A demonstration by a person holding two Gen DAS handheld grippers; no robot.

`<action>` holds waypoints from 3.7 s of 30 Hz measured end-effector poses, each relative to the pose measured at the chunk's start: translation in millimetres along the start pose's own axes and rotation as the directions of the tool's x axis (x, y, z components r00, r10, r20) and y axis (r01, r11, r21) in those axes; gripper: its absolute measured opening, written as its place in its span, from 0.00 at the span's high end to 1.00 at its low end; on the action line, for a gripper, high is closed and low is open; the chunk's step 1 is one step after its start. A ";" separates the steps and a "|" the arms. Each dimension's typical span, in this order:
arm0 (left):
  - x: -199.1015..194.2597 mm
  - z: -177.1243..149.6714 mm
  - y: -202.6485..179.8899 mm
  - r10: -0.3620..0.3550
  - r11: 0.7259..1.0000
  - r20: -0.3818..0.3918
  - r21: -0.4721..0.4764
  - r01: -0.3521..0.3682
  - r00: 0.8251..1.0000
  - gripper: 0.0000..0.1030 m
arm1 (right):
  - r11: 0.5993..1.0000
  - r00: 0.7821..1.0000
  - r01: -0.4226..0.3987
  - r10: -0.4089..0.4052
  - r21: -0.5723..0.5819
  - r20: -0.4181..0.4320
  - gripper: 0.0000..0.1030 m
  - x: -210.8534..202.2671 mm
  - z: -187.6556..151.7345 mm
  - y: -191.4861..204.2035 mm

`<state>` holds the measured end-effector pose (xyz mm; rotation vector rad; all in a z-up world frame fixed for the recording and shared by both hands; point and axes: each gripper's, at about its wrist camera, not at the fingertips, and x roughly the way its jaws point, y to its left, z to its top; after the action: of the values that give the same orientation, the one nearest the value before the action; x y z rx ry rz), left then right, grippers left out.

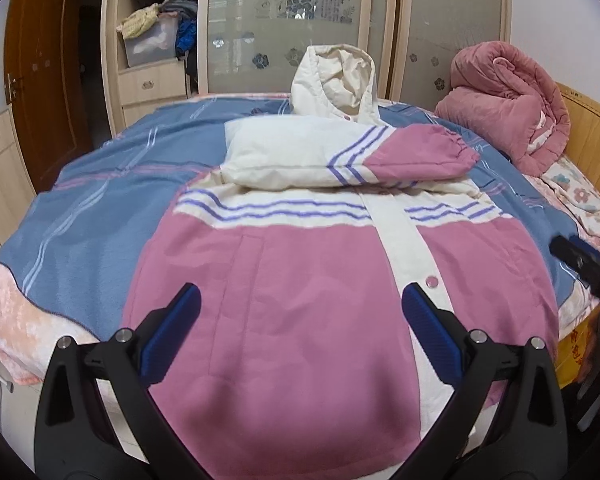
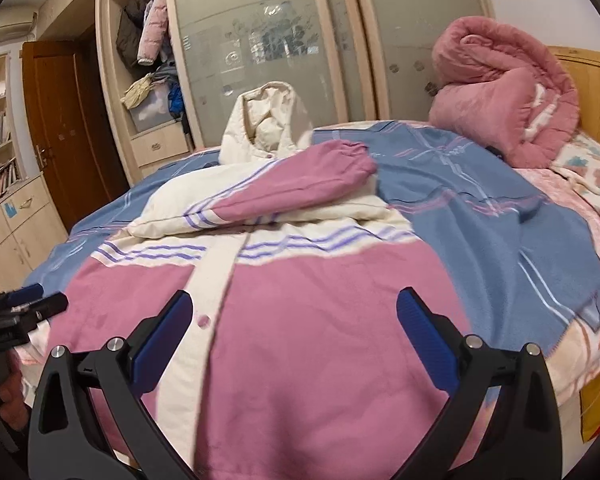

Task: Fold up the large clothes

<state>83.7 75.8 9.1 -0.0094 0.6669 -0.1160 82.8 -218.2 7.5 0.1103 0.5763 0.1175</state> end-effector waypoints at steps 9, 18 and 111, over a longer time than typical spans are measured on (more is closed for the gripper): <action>14.0 20.6 14.5 -0.029 0.997 -0.014 -0.069 0.028 0.999 0.02 | 0.992 0.995 0.071 -0.078 -0.105 -0.060 0.02 159.7 183.0 52.8; 38.0 21.1 30.0 -0.008 0.997 -0.066 -0.076 0.003 0.998 0.02 | 0.940 0.943 0.311 -0.324 -0.137 -0.082 0.18 361.9 306.2 29.4; 54.7 71.3 -58.8 -0.252 0.964 0.106 -0.062 0.259 0.962 0.02 | 0.843 0.943 -0.331 0.313 0.424 0.113 0.03 100.0 59.7 -115.2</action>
<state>164.2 9.3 34.1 -0.1739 0.5696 -0.3375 207.9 -322.0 -12.1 0.6526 0.5329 0.3126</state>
